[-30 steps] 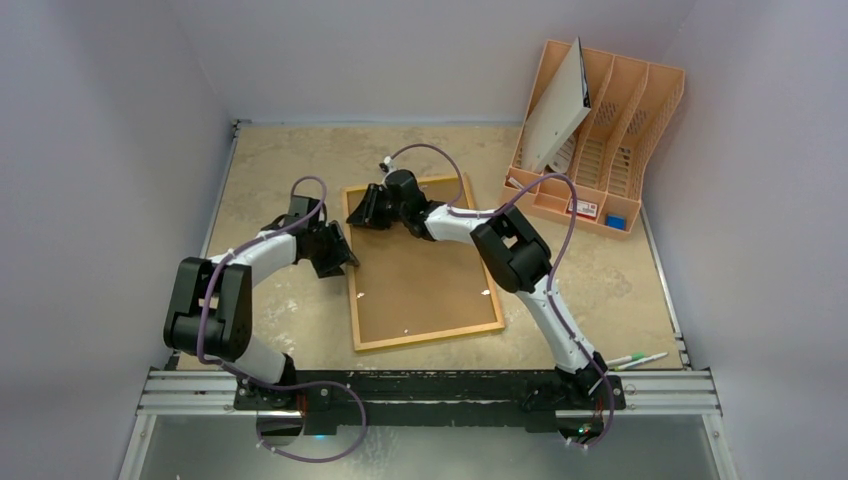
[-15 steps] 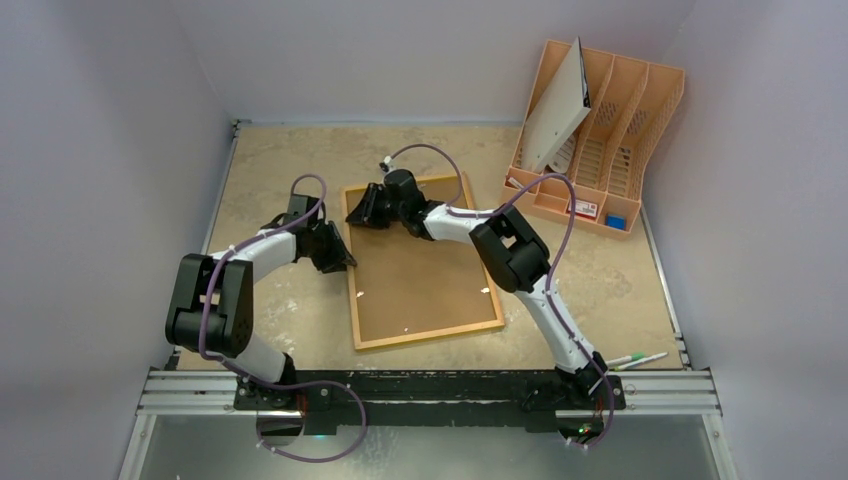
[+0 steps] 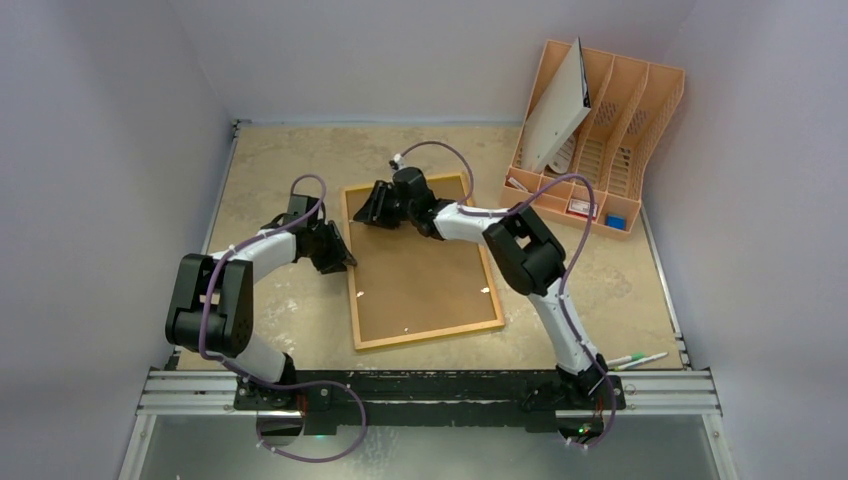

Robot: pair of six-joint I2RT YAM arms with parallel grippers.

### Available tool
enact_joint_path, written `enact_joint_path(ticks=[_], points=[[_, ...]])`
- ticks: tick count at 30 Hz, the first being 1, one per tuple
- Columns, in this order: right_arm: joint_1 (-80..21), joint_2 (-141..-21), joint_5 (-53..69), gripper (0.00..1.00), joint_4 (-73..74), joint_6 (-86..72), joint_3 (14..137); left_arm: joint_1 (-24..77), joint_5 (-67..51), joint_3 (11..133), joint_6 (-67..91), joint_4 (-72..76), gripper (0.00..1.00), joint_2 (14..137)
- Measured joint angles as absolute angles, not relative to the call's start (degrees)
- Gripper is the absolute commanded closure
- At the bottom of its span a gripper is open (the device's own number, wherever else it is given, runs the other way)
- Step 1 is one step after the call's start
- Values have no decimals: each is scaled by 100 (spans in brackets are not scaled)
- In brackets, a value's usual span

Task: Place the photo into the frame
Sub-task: Install the photo frame at the center of the board.

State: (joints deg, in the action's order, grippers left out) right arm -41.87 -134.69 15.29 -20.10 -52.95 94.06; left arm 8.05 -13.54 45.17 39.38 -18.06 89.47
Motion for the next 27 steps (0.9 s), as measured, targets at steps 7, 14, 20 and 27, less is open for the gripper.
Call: enact_joint_path(ticks=[7, 14, 20, 27], points=[[-3813, -12352, 674, 55, -1330, -4980, 9017, 794, -1330, 4427, 3940, -1885, 54, 8801], [-3367, -11789, -237, 53, -589, -4471, 8993, 788, -1319, 4322, 3911, -2051, 55, 8621], [-3114, -12044, -333, 53, -58, -4305, 9006, 788, -1249, 4322, 3809, -2056, 59, 8593], [-2943, -12564, -51, 56, -71, -4296, 9043, 790, -1138, 4320, 3623, -1984, 69, 8486]])
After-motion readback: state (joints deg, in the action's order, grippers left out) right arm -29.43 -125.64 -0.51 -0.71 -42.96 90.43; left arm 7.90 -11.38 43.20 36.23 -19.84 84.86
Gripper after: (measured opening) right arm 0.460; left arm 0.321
